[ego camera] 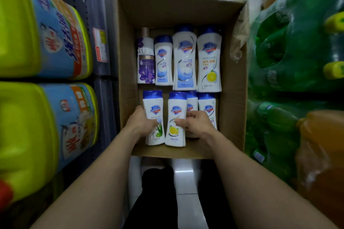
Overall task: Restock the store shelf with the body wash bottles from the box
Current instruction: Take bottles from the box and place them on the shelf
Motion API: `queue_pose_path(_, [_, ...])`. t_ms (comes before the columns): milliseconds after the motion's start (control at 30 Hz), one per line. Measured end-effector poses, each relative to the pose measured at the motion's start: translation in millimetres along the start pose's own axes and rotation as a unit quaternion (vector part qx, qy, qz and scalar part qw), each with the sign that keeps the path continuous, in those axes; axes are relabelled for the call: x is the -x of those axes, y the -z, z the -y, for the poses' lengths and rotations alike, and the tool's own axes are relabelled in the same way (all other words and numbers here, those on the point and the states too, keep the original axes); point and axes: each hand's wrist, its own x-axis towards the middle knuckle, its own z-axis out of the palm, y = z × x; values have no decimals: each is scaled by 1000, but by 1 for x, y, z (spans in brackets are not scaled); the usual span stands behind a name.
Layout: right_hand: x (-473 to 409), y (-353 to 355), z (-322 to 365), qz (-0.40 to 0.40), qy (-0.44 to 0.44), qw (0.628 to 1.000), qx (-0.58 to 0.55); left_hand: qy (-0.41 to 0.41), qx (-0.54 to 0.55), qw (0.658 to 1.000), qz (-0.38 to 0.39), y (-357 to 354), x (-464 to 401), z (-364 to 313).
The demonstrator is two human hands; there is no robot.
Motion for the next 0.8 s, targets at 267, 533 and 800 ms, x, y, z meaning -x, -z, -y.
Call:
queue_pose_path(267, [166, 28, 96, 57, 37, 998, 10, -68, 123, 989, 42, 76, 155, -66])
queue_pose_path(533, [393, 41, 257, 129, 176, 971, 102, -201, 245, 948, -18, 193, 384, -155])
queue_pose_path(800, [572, 29, 375, 191, 341, 903, 180, -330, 310, 880, -144, 282, 549, -208])
